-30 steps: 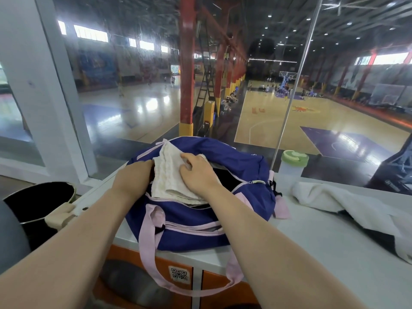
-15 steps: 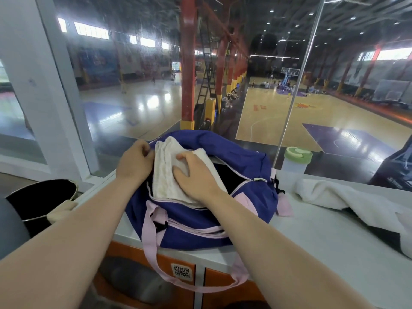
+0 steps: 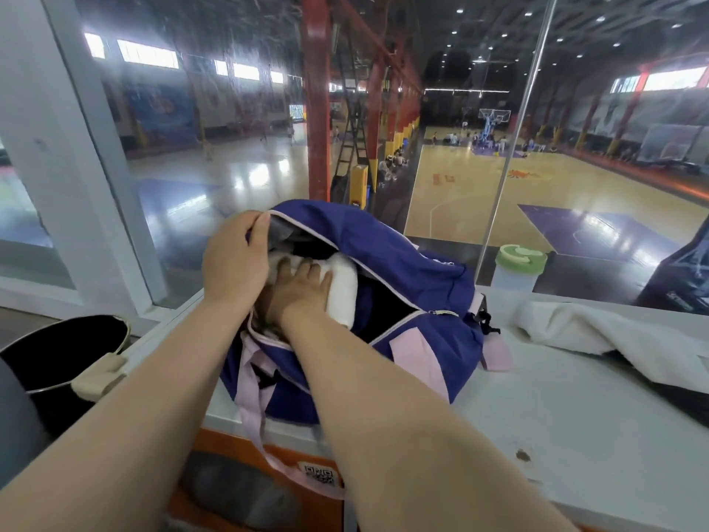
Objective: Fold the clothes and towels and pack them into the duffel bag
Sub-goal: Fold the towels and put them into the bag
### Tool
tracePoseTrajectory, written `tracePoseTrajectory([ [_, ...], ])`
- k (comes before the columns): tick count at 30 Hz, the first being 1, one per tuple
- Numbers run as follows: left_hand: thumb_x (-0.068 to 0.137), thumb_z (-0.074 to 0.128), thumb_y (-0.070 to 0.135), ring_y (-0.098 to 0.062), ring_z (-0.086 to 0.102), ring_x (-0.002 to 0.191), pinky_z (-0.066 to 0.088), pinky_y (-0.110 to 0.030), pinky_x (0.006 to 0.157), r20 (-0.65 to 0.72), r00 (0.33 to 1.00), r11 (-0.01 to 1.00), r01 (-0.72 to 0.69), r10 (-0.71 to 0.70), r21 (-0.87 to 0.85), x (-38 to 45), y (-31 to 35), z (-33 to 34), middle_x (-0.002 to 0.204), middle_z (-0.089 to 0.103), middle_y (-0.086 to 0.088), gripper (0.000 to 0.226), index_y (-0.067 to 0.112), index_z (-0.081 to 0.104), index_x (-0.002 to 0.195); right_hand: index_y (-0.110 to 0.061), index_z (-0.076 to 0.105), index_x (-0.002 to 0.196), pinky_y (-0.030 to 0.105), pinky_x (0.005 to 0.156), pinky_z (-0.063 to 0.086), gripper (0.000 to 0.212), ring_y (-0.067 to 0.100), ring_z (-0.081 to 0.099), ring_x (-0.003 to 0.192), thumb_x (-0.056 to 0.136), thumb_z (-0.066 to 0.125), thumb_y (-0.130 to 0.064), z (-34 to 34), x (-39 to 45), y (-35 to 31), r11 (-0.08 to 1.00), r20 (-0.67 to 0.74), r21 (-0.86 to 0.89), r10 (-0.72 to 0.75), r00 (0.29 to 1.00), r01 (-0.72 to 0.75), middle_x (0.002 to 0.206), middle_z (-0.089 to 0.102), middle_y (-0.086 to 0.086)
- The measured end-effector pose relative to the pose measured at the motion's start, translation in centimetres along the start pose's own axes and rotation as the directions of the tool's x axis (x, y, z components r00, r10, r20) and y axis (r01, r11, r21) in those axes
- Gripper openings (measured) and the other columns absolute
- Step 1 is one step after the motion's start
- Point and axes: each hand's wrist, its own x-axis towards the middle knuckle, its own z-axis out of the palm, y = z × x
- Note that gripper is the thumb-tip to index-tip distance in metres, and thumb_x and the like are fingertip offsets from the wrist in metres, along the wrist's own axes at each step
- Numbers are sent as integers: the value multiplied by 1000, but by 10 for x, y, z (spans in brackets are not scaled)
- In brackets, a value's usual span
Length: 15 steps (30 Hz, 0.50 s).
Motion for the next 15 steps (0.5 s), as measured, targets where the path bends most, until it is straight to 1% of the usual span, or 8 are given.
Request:
tracePoseTrajectory([
  [2,102,37,30,-21,56,91,37,-31,75,42,999,999,30,-31,25,0,-6,0,100,67,-5,34,13,66,99,-19,3,156,50,118,-4,74,33,1,149,97,28,-55,-13,5,3,996,90,89,10,996,-18,162,2,16],
  [3,102,37,32,-24,58,95,37,-31,76,74,996,998,43,-47,54,0,-7,0,102,67,-6,34,14,66,102,-19,7,156,49,119,1,72,32,5,149,97,29,-55,-20,6,8,990,101,143,-17,995,2,162,6,15],
  [6,102,38,31,-32,58,105,39,-34,78,158,985,992,57,-74,111,-5,-8,1,111,66,-7,31,16,63,113,-8,25,152,41,116,21,61,33,26,143,101,35,-41,-35,-7,29,949,17,276,-162,987,151,156,27,19],
  [8,99,40,27,-34,57,107,43,-38,84,200,977,987,48,-78,152,-8,-7,1,117,64,-8,29,18,59,119,-4,36,146,37,111,27,53,34,38,136,100,39,-31,-41,-24,44,942,-109,261,-190,976,213,147,42,20],
  [10,93,43,24,-38,55,109,45,-47,91,239,969,977,16,-67,211,-11,-2,-2,121,62,-10,33,20,54,124,-5,44,139,40,109,32,47,34,44,128,98,41,-28,-48,-43,61,945,-221,200,-214,952,259,138,50,17],
  [11,90,44,23,-40,54,111,45,-50,93,246,968,968,-11,-53,251,-13,1,-4,123,61,-13,37,19,52,126,-7,45,138,42,109,32,46,33,44,127,98,42,-28,-53,-55,70,946,-250,174,-226,942,273,137,51,15],
  [13,86,48,16,-41,51,115,42,-50,97,239,971,944,-100,23,314,-19,11,-7,126,59,-17,47,14,49,133,-9,45,139,42,109,31,47,30,44,127,97,44,-29,-60,-79,93,950,-289,120,-244,926,288,136,52,11],
  [15,84,52,8,-40,47,121,37,-50,103,250,962,927,-194,114,323,-30,29,-6,131,56,-20,52,8,48,135,-11,51,134,41,103,34,44,30,49,122,94,46,-29,-68,-104,120,953,-332,77,-252,909,292,128,57,9],
])
